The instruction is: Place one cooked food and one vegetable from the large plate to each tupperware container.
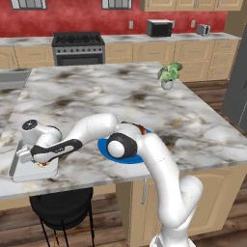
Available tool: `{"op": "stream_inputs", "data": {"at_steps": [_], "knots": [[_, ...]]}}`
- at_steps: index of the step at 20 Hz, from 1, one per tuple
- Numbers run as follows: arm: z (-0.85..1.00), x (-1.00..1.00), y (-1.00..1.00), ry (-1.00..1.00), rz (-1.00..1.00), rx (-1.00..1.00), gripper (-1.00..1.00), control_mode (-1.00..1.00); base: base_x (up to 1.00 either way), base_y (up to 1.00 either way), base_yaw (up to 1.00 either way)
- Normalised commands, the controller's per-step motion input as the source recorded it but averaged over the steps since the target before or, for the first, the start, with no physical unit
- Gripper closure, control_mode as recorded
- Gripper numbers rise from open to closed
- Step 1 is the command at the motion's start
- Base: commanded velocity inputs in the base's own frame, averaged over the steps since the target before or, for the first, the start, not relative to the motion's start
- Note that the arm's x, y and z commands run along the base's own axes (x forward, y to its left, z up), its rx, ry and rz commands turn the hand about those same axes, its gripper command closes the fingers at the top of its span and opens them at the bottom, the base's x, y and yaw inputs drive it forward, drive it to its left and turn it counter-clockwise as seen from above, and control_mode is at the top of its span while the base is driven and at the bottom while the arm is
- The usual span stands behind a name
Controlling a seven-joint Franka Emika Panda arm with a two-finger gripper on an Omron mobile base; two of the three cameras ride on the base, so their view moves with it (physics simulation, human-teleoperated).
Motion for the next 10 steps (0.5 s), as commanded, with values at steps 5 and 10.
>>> {"op": "stream_inputs", "data": {"at_steps": [5,10], "knots": [[0.25,-0.08,0.00,-0.05,-0.02,0.00,-1.00,-1.00,0.00,0.00,0.00],[0.50,-0.09,0.00,-0.02,-0.07,0.00,-1.00,-1.00,0.00,0.00,0.00]]}}
